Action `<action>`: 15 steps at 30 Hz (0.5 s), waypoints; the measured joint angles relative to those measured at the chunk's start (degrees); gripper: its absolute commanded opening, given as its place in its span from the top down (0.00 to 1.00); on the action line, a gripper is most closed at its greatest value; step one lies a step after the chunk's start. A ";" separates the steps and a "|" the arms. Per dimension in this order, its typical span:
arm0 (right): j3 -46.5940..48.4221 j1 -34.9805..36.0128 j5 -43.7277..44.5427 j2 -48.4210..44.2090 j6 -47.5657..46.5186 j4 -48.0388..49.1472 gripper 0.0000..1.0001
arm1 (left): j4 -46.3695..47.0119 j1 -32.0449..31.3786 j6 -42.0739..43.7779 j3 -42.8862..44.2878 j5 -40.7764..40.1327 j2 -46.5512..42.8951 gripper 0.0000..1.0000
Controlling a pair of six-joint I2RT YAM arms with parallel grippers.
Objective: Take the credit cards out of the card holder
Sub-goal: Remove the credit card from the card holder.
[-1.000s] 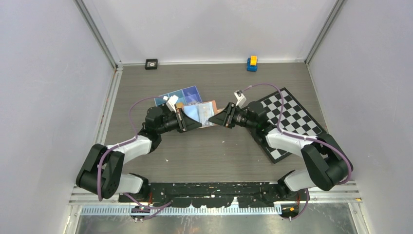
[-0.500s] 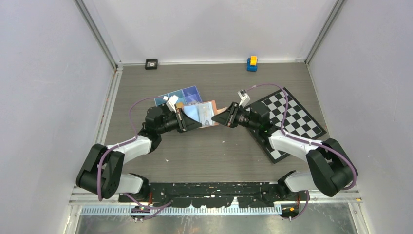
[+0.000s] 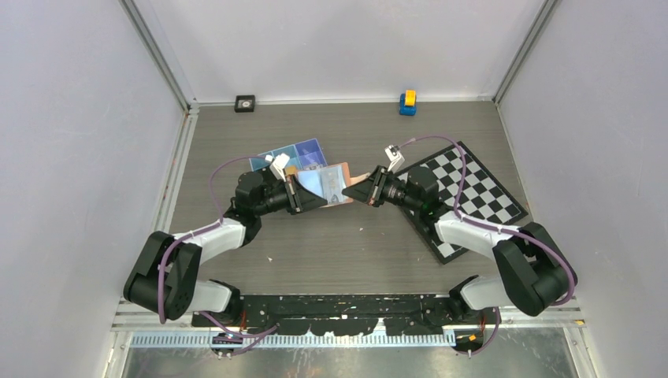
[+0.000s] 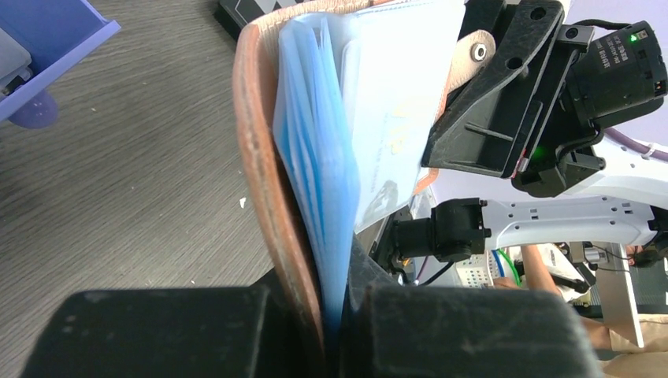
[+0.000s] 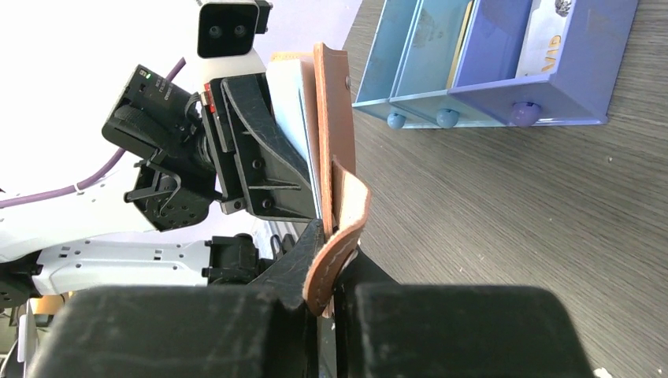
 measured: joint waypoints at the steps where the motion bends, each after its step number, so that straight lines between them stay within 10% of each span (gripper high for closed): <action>1: -0.11 -0.11 -0.31 0.22 0.33 0.63 0.96 | 0.00 0.00 0.00 0.02 0.04 0.00 1.00; 15: -0.13 -0.09 -3.32 4.31 3.41 7.30 0.97 | -0.55 0.17 0.07 0.02 0.17 0.74 1.00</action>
